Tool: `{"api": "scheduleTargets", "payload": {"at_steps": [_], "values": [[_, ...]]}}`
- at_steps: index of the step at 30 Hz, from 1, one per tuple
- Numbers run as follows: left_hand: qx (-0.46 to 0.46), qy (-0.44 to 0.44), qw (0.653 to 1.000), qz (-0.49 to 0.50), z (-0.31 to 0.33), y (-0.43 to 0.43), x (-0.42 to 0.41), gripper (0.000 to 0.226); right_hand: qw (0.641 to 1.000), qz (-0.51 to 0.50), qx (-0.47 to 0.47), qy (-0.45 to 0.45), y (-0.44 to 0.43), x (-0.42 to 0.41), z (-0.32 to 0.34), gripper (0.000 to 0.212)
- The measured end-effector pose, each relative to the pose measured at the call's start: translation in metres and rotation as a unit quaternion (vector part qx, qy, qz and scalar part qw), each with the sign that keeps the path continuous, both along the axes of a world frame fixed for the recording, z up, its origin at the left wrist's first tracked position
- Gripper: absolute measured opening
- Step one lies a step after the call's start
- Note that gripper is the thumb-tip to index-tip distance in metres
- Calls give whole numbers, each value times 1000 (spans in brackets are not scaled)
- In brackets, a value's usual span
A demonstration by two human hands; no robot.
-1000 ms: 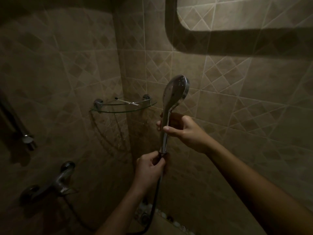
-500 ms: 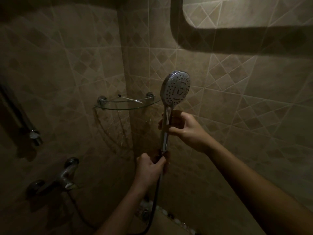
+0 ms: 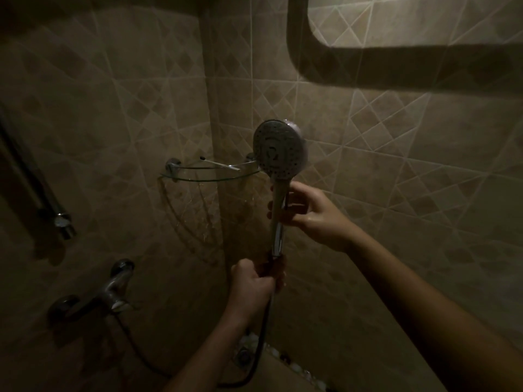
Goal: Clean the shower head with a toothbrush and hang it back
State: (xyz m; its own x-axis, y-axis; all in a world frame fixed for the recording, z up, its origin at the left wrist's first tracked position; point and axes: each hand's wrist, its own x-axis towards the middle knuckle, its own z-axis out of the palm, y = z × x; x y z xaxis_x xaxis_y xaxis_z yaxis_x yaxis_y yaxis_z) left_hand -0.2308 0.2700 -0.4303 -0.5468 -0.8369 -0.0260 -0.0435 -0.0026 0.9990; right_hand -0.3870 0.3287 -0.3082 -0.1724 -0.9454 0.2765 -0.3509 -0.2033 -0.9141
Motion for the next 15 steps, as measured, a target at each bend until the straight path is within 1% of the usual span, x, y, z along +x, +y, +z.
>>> {"api": "scheduleTargets", "payload": {"at_steps": [2,3,5,6,9,10,12,15], "values": [[45,6,999,-4,1,6,0,19,998,-38,-18,52,-2,3,-2,44],[50,2,999,-14,3,8,-1,18,996,-53,-21,68,-2,3,-3,45],[31,7,999,-33,3,9,-3,15,995,-60,-20,83,-2,2,-3,44],[22,15,999,-38,4,10,-4,12,996,-48,-12,78,0,1,-3,43],[3,26,998,-50,6,9,-1,11,1000,9,14,13,6,-3,-3,43],[1,30,998,-52,6,9,0,12,1000,10,11,5,7,-4,-3,44],[-18,30,998,-49,7,10,2,15,1000,-18,-6,19,8,-1,-4,44],[-47,30,997,-47,5,13,1,12,994,-78,-26,73,5,7,-5,40]]}}
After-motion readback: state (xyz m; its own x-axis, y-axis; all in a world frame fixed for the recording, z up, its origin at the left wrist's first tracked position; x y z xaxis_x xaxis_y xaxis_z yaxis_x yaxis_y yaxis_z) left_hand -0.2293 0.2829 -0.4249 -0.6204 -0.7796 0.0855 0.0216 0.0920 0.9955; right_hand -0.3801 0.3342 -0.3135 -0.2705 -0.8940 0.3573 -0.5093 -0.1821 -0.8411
